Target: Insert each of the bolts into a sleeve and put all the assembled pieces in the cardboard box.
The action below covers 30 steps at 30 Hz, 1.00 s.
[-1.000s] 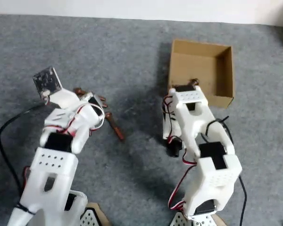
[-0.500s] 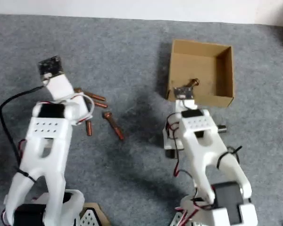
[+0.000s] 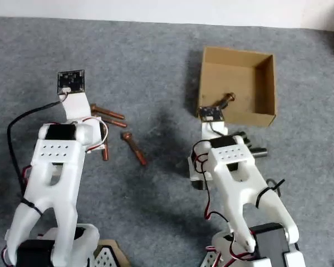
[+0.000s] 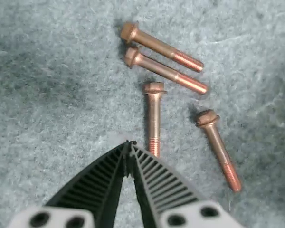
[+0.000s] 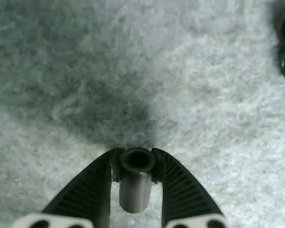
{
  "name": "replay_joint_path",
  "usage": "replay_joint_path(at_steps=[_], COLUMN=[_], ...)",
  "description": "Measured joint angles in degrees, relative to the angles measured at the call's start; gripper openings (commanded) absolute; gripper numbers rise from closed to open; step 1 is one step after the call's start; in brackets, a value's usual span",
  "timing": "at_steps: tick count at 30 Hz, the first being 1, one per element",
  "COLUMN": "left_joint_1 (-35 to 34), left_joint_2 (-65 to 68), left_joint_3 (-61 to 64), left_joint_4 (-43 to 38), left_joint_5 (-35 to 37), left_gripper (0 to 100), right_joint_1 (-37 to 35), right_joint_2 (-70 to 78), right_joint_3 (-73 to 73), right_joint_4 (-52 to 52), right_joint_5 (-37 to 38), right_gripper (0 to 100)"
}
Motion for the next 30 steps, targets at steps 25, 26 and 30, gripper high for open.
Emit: replay_joint_path(at_steps=[25,26,30], left_joint_1=[0.7,0.7,0.7], left_joint_2=[22.8,22.8,22.9], left_joint_3=[-15.8,-15.3,-13.1], left_joint_4=[6.5,5.3,0.5], left_joint_5=[-4.0,-4.3,-4.3], left_gripper=[17,17,17], right_joint_1=[-2.2,-2.3,-2.3], right_joint_2=[0.0,0.0,0.0], right_joint_3=[0.4,0.4,0.4], right_joint_4=[0.0,0.0,0.0], right_joint_5=[0.2,0.2,0.2], right_gripper=[0.5,0.5,0.5])
